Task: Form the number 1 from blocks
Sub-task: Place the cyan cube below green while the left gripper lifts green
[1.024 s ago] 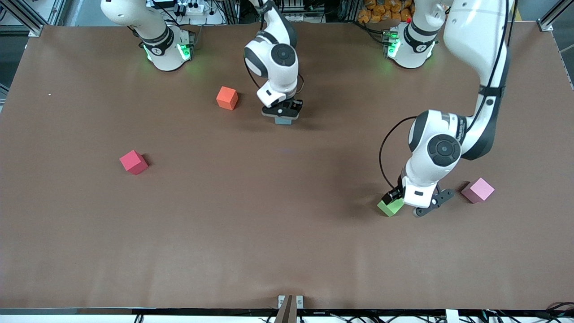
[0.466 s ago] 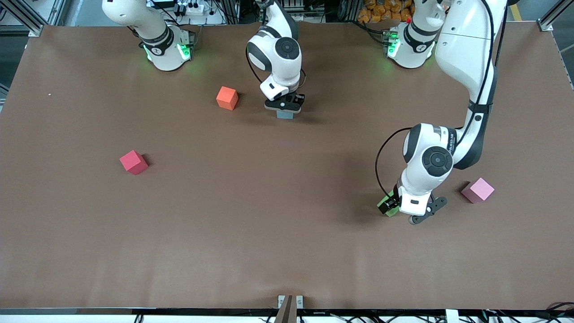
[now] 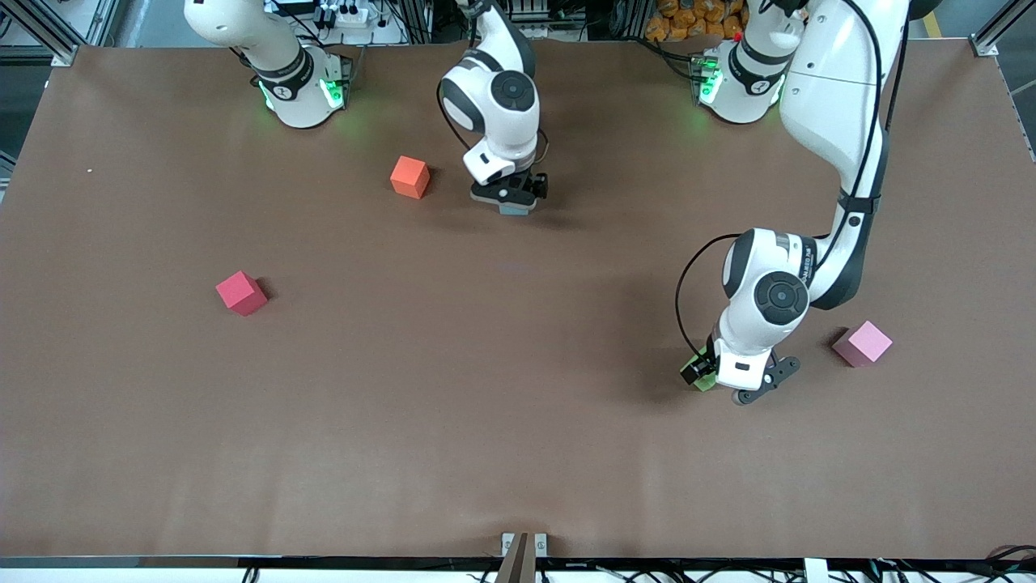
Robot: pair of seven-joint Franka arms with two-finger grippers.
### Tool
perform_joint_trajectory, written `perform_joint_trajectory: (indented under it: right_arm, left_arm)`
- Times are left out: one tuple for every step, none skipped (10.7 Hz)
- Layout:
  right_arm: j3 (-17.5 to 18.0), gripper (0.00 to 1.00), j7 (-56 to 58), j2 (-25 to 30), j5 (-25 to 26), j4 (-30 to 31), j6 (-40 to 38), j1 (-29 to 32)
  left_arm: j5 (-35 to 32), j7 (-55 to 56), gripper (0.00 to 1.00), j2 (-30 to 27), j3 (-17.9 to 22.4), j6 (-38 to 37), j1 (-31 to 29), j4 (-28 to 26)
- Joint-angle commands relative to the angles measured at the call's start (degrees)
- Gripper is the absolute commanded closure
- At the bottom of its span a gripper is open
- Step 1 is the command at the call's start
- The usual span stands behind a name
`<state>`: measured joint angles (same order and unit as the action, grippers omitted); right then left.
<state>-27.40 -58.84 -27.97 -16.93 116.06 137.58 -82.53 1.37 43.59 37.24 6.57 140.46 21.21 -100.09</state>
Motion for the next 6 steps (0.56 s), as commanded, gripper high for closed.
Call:
perform_joint_trajectory:
  right_arm:
    - [-8.07,0.0,6.86,1.87,-0.64,1.54,-2.83,0.0]
    - [-11.5,0.0,11.34,1.69,-0.64,1.54,-3.62,1.48]
    - [-12.76,0.0,15.38,1.78,-0.64,1.54,-4.33,4.97]
    - [-12.85,0.0,19.51,2.04,-0.64,1.45,-4.42,10.05]
    - [-12.86,0.0,24.77,2.13,-0.64,1.54,-4.51,14.63]
    - [-12.94,0.0,29.96,1.61,-0.64,1.54,-4.68,19.37]
  left_arm:
    - [1.7,-11.37,1.0,0.46,0.9,0.34,0.85,1.04]
    - [0.83,-12.81,1.0,0.46,0.99,0.34,1.29,1.13]
    - [0.74,-14.57,1.0,0.12,0.64,0.25,2.25,1.13]
    - [0.82,-15.11,1.0,-0.32,0.55,0.08,4.61,1.04]
    - [0.91,-14.42,1.0,-0.85,0.38,-0.36,7.24,0.96]
    - [1.09,-13.89,1.0,-1.38,-0.06,-1.32,9.97,0.78]
